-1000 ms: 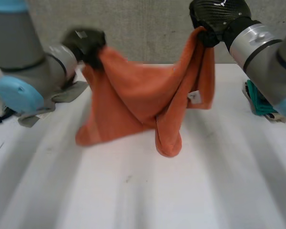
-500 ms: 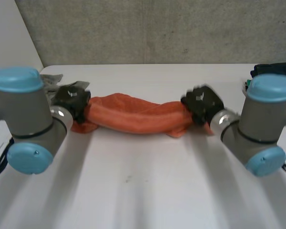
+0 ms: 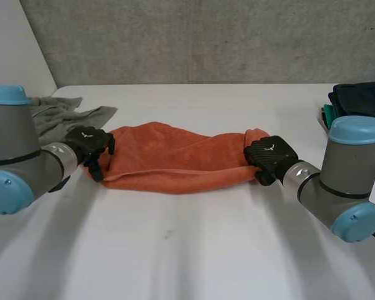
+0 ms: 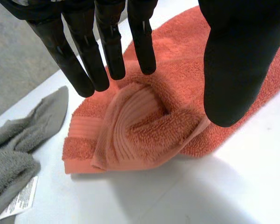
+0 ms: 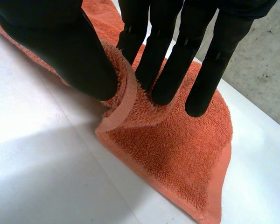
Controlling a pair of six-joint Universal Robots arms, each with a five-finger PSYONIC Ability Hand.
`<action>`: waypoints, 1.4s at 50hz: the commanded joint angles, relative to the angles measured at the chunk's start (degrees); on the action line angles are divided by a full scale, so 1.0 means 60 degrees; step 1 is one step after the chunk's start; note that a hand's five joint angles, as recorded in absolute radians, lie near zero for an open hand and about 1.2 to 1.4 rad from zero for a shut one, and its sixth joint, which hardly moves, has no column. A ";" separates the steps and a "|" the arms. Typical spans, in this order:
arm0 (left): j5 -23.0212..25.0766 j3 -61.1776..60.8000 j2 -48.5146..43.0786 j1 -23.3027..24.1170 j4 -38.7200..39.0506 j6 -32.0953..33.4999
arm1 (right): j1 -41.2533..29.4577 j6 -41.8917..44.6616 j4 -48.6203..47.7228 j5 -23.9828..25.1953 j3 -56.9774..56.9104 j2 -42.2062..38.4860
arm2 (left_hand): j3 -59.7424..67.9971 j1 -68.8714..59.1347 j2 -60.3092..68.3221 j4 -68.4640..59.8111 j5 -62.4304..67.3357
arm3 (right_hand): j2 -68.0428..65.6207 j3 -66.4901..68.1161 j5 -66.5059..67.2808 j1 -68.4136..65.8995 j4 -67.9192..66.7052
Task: Fold the laundry.
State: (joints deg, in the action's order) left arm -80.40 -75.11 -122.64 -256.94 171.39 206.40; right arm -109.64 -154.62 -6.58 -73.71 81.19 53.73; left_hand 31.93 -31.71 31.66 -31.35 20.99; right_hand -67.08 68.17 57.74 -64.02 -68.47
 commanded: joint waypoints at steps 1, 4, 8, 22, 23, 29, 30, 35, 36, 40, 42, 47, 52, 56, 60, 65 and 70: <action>0.0276 0.0682 -0.0725 -0.0302 -0.0528 0.0447 | -0.0052 0.0048 -0.0002 -0.0005 0.0033 0.0009 | 0.0333 -0.0368 0.0377 -0.0429 0.0489 | -0.2154 0.1971 0.2043 -0.2663 -0.1922; 0.0276 0.0727 -0.0770 -0.0360 -0.0587 0.0624 | -0.0023 0.0048 -0.0002 -0.0005 0.0033 0.0009 | 0.0613 -0.0648 0.0657 -0.0708 0.0769 | -0.2154 0.1971 0.2043 -0.2663 -0.1922; 0.0466 0.0552 -0.0507 -0.0595 -0.0675 0.0712 | 0.0036 0.0062 -0.0002 -0.0005 0.0033 0.0009 | 0.0754 -0.0790 0.0798 -0.0850 0.0910 | -0.2154 0.1971 0.2043 -0.2663 -0.1922; 0.0716 0.0082 -0.0813 -0.0917 0.0145 0.1518 | -0.0096 0.0150 -0.0002 -0.0005 0.0033 0.0009 | -0.1264 0.1229 -0.1221 0.1169 -0.1108 | -0.2154 0.1971 0.2043 -0.2663 -0.1922; 0.0643 0.0126 -0.0887 -0.0903 0.0203 0.1547 | -0.0096 0.0150 -0.0002 -0.0019 0.0033 0.0009 | -0.1209 0.1174 -0.1165 0.1113 -0.1053 | -0.2154 0.1971 0.2043 -0.2663 -0.1922; 0.0306 0.0813 -0.1457 -0.0669 0.0409 0.1533 | -0.0052 0.0150 -0.0002 -0.0019 0.0091 0.0082 | 0.1360 -0.1395 0.1404 -0.1456 0.1516 | -0.2154 0.1971 0.2043 -0.2663 -0.1922; 0.0291 0.0902 -0.1517 -0.0639 0.0423 0.1532 | -0.0023 0.0150 -0.0002 -0.0034 0.0091 0.0097 | 0.2148 -0.2183 0.2192 -0.2244 0.2304 | -0.2154 0.1971 0.2043 -0.2663 -0.1922; 0.0188 0.1327 -0.1664 -0.0405 0.0394 0.1533 | 0.0109 0.0150 0.0012 -0.0078 0.0018 0.0301 | 0.8012 -0.8048 0.8056 -0.8108 0.8168 | -0.2154 0.1971 0.2043 -0.2663 -0.1922; 0.0072 0.1357 -0.1490 -0.0332 0.0322 0.1489 | 0.0138 0.0150 0.0012 -0.0092 -0.0011 0.0375 | 0.8012 -0.8048 0.8056 -0.8108 0.8168 | -0.2154 0.1971 0.2043 -0.2663 -0.1922; -0.0382 0.1051 -0.0439 -0.0113 -0.0044 0.1299 | 0.0255 0.0311 0.0319 -0.0151 -0.0157 0.0974 | 0.8012 -0.8048 0.8056 -0.8108 0.8168 | -0.2154 0.1971 0.2043 -0.2663 -0.1922; -0.0558 0.0787 0.0368 0.0005 -0.0118 0.1182 | 0.0401 0.0603 0.0801 -0.0326 -0.0333 0.1647 | 0.8012 -0.8048 0.8056 -0.8108 0.8168 | -0.2154 0.1971 0.2043 -0.2663 -0.1922; -0.0969 0.0419 0.3820 0.0181 -0.0074 0.0684 | 0.0709 0.1292 0.2907 -0.0678 -0.1589 0.3344 | 0.8012 -0.8048 0.8056 -0.8108 0.8168 | -0.2154 0.1971 0.2043 -0.2663 -0.1922; -0.1145 0.0726 0.5528 0.0328 -0.0775 0.0667 | 0.1076 0.1498 0.4449 -0.0401 -0.2822 0.4125 | 0.8012 -0.8048 0.8056 -0.8108 0.8168 | -0.2154 0.1971 0.2043 -0.2663 -0.1922; -0.1174 0.1210 0.5456 0.0533 -0.2342 0.1297 | 0.1222 0.1644 0.5182 -0.0078 -0.3526 0.4140 | 0.8012 -0.8048 0.8056 -0.8108 0.8168 | -0.2154 0.1971 0.2043 -0.2663 -0.1922; -0.1233 0.1415 0.4681 0.0650 -0.3253 0.1678 | 0.1149 0.2024 0.5505 -0.0005 -0.3775 0.3658 | 0.8012 -0.8048 0.8056 -0.8108 0.8168 | -0.2154 0.1971 0.2043 -0.2663 -0.1922; -0.1482 0.1984 0.2766 0.0577 -0.2830 0.1796 | 0.0901 0.2902 0.5579 -0.0194 -0.3864 0.2357 | 0.8012 -0.8048 0.8056 -0.8108 0.8168 | -0.2154 0.1971 0.2043 -0.2663 -0.1922; -0.1701 0.3361 0.0961 0.0679 -0.1849 0.1869 | 0.0608 0.2773 0.5213 -0.0517 -0.4375 0.0920 | 0.8012 -0.8048 0.8056 -0.8108 0.8168 | -0.2154 0.1971 0.2043 -0.2663 -0.1922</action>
State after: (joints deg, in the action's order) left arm -89.12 -63.12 -104.10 -253.30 153.72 217.29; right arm -104.06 -138.52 27.06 -74.67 57.41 68.93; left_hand 68.13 -65.14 68.42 -68.47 55.03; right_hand -67.59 68.21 58.69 -64.76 -68.67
